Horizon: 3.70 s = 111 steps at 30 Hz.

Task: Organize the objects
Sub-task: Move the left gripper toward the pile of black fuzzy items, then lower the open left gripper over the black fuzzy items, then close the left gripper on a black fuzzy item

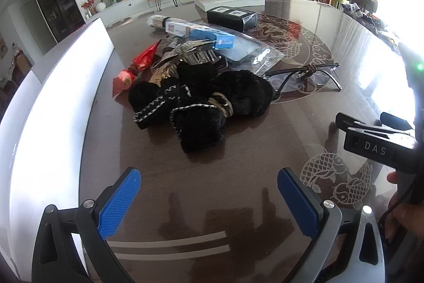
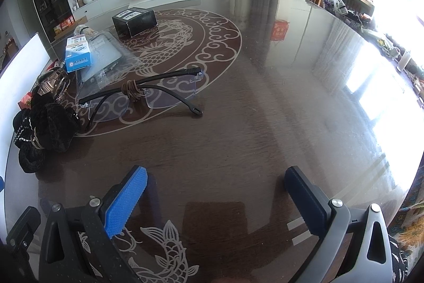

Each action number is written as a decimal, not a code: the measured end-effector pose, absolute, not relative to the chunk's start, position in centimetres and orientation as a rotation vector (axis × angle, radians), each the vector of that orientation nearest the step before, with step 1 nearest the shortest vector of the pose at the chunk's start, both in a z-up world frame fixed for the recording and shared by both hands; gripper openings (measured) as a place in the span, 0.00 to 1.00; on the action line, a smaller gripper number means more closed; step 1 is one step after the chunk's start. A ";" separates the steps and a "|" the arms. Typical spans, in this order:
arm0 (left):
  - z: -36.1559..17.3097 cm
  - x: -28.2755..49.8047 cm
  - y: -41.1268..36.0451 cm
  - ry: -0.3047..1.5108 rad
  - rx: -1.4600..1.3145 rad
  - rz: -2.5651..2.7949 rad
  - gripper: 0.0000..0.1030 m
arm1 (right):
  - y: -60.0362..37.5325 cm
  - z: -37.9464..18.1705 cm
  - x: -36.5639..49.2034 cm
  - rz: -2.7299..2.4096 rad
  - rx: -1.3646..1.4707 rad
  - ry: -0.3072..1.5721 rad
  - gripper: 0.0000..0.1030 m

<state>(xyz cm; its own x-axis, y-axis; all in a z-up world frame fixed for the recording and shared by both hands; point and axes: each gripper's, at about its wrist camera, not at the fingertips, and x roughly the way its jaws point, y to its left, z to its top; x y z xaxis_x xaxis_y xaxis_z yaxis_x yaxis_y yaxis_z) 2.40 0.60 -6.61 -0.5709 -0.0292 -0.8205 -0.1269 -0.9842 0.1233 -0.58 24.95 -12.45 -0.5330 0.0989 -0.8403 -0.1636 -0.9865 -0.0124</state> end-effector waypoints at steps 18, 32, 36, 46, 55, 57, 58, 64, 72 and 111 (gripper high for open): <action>-6.6 -6.0 -1.8 0.211 -1.524 2.816 1.00 | 25.0 -12.4 -0.4 2.628 -1.423 0.102 1.00; -3.2 -7.0 -2.9 0.276 -1.410 2.708 1.00 | 25.0 -12.4 -0.4 2.628 -1.420 0.103 1.00; -5.3 -9.9 -2.2 0.335 -1.485 2.653 1.00 | 25.0 -12.5 -0.4 2.628 -1.420 0.103 1.00; -9.0 -10.4 -1.0 0.341 -1.583 2.587 1.00 | 24.9 -12.5 -0.4 2.628 -1.420 0.104 1.00; -9.9 -11.1 -2.9 0.121 -1.602 2.552 1.00 | 24.9 -12.5 -0.4 2.629 -1.419 0.103 1.00; -10.0 -11.0 -2.9 0.122 -1.589 2.558 1.00 | 24.9 -12.5 -0.4 2.629 -1.419 0.103 1.00; -10.0 -10.9 -2.9 0.124 -1.573 2.562 1.00 | 24.9 -12.5 -0.4 2.628 -1.419 0.104 1.00; -9.9 -9.9 -3.2 0.130 -1.547 2.592 1.00 | 24.9 -12.5 -0.4 2.630 -1.418 0.104 1.00; -9.0 -4.2 -3.1 0.003 -1.434 2.740 0.52 | 24.9 -12.5 -0.4 2.629 -1.417 0.105 1.00; -9.3 -2.5 -5.1 0.127 -1.544 2.703 1.00 | 24.9 -12.5 -0.3 2.629 -1.413 0.105 1.00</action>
